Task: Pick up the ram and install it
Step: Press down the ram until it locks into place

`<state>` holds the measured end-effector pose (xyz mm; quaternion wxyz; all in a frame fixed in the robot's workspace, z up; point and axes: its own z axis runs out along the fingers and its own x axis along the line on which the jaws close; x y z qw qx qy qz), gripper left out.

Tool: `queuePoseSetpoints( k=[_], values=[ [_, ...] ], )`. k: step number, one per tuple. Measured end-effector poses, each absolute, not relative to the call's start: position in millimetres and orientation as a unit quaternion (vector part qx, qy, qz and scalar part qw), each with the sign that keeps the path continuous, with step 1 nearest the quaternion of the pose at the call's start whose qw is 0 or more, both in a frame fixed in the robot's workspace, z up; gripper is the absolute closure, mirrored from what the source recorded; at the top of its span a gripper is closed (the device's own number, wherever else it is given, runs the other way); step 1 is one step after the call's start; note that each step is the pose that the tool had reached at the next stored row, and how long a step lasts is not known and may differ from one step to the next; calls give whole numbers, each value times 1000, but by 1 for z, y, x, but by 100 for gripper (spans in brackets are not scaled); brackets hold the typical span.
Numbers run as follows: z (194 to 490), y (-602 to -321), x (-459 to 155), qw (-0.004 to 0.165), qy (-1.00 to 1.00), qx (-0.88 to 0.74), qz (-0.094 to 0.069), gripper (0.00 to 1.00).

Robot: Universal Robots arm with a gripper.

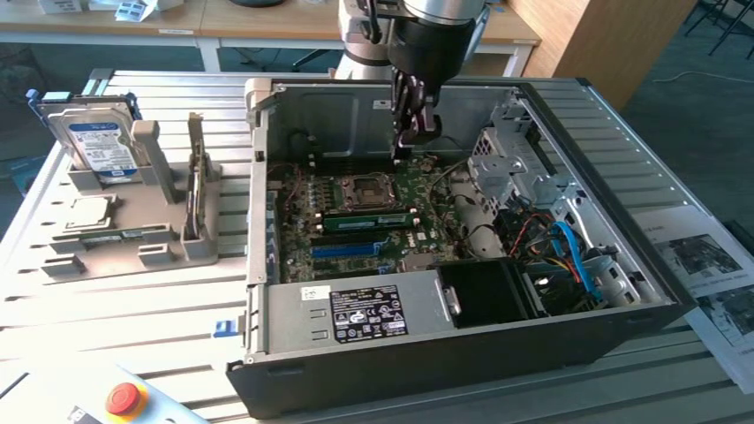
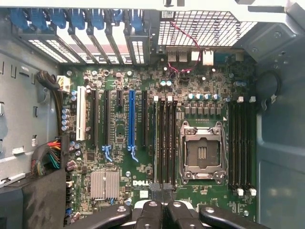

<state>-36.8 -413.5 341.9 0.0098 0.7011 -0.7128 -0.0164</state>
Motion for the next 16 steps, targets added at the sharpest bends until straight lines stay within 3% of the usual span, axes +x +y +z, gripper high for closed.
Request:
queuePoseSetpoints(
  k=[16],
  values=[
    [342,-413,-8,10,-713,701,-17,90]
  ],
)
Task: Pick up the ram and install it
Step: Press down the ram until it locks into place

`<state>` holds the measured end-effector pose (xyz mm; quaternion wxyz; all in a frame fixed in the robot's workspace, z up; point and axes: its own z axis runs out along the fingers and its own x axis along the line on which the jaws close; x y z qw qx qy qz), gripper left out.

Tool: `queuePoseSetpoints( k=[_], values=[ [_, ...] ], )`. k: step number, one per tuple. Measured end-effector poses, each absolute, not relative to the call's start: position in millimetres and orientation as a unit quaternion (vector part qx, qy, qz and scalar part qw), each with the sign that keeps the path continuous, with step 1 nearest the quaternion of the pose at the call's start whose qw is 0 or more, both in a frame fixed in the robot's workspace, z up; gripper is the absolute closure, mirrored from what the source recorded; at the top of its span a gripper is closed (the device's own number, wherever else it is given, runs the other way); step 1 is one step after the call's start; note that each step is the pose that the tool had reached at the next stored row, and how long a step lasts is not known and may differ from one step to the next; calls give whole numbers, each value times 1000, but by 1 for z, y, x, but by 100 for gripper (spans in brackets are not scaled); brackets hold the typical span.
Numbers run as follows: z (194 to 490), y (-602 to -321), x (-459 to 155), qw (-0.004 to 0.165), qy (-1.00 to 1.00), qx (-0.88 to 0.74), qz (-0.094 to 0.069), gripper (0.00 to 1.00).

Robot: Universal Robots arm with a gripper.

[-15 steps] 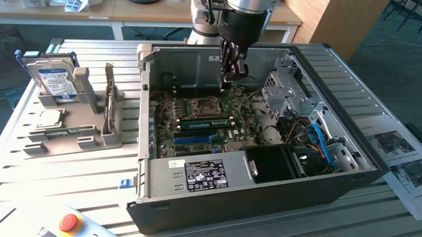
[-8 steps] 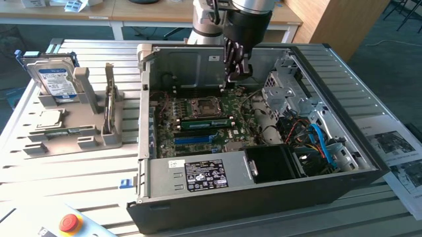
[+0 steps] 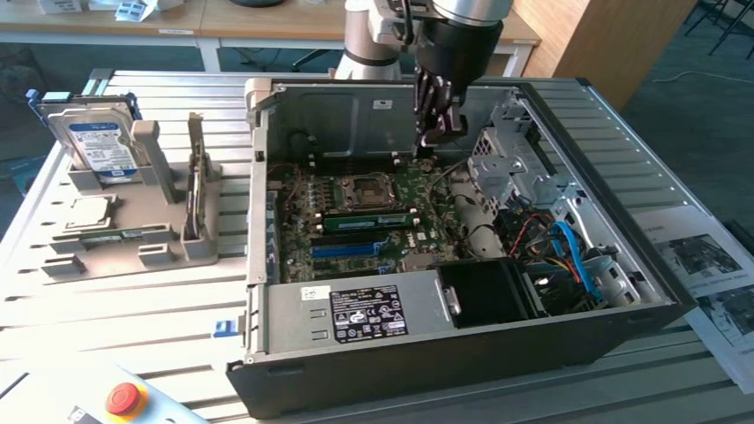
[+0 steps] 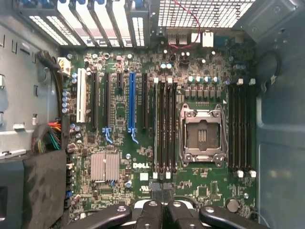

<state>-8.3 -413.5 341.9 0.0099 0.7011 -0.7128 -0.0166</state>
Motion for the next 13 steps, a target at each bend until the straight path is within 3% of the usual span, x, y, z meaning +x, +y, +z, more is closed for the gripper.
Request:
queuePoseSetpoints(
  k=[13],
  values=[
    [332,-413,-6,10,-713,701,-17,90]
  ],
)
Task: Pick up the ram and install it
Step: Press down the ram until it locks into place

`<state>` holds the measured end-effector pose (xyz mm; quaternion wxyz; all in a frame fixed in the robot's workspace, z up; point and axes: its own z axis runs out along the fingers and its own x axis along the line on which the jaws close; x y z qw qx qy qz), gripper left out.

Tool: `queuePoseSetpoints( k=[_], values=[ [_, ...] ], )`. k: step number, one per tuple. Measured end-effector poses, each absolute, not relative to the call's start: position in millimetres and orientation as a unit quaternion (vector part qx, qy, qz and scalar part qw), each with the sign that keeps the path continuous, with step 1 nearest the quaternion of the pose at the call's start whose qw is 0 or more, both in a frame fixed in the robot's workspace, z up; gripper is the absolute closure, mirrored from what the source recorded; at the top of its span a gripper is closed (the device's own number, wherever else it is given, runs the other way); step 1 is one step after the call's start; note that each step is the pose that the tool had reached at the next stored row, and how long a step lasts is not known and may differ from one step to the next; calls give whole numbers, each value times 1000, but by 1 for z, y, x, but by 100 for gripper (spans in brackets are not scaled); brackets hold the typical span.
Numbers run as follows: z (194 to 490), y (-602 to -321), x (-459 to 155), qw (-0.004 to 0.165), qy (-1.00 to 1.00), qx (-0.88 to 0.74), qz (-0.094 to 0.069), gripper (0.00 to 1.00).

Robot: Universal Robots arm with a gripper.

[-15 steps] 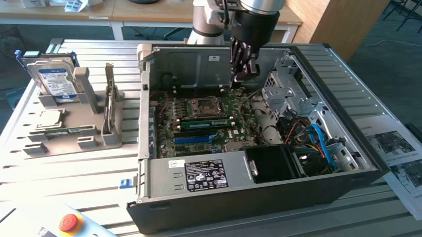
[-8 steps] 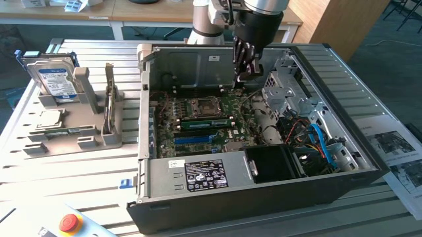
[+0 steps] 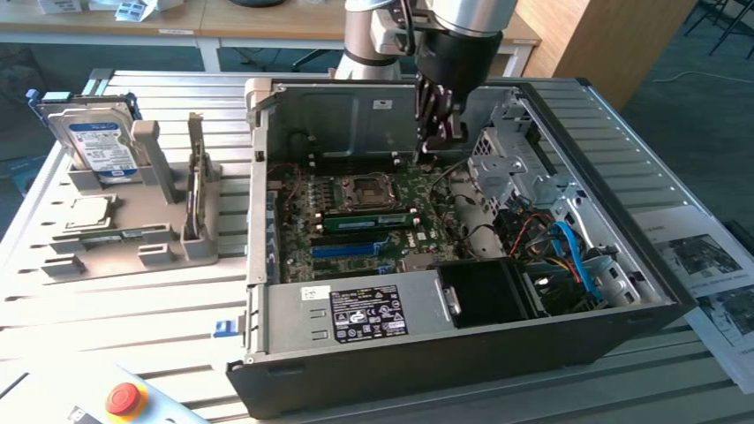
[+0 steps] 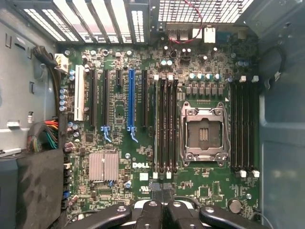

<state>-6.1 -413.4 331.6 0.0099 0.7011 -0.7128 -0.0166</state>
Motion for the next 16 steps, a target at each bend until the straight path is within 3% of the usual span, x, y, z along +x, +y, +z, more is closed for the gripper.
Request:
queuePoseSetpoints(
  k=[16],
  values=[
    [305,-413,-6,10,-713,701,-17,90]
  ],
)
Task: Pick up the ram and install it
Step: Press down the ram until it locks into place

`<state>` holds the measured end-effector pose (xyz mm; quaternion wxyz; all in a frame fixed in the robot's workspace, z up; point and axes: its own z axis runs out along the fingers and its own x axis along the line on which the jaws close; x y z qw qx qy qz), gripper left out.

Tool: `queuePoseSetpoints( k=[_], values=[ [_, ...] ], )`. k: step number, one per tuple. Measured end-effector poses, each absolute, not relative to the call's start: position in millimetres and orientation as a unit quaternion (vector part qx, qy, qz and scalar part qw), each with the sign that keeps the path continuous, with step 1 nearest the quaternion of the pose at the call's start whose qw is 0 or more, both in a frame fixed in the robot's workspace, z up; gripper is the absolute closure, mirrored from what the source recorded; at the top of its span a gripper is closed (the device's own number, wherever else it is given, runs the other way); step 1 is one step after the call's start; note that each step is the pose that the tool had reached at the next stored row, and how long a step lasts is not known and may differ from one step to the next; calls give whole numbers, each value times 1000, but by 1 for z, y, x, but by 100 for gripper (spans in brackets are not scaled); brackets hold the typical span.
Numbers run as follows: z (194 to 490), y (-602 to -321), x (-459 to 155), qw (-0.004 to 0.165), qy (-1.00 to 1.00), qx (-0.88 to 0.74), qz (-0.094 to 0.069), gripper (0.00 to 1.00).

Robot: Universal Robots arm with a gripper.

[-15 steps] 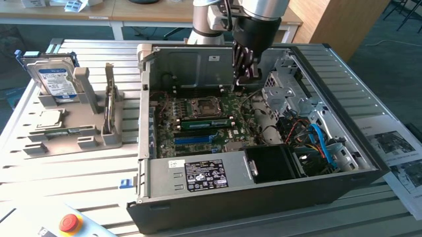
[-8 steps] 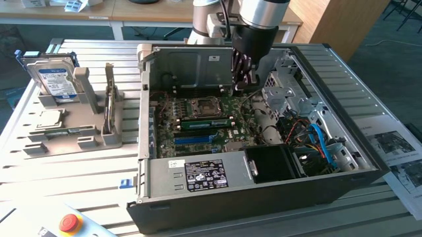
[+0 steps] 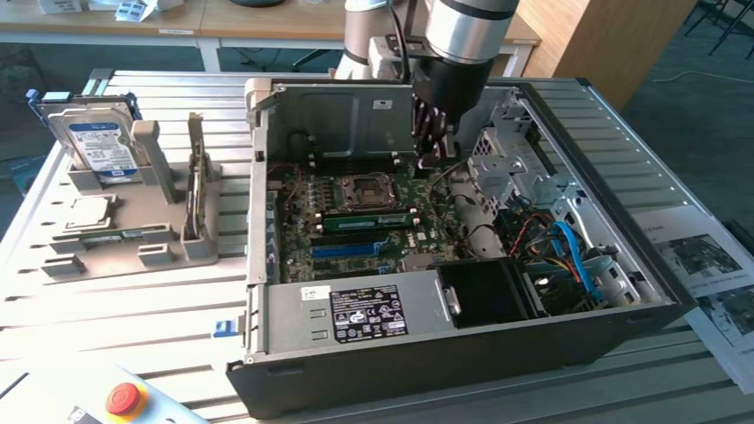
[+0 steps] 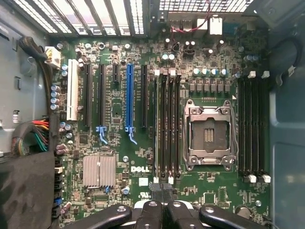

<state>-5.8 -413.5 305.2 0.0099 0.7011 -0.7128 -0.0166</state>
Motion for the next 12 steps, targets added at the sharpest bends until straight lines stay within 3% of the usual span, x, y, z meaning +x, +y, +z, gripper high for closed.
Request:
queuePoseSetpoints(
  k=[12],
  values=[
    [285,-413,-6,10,-713,701,-17,90]
  ],
)
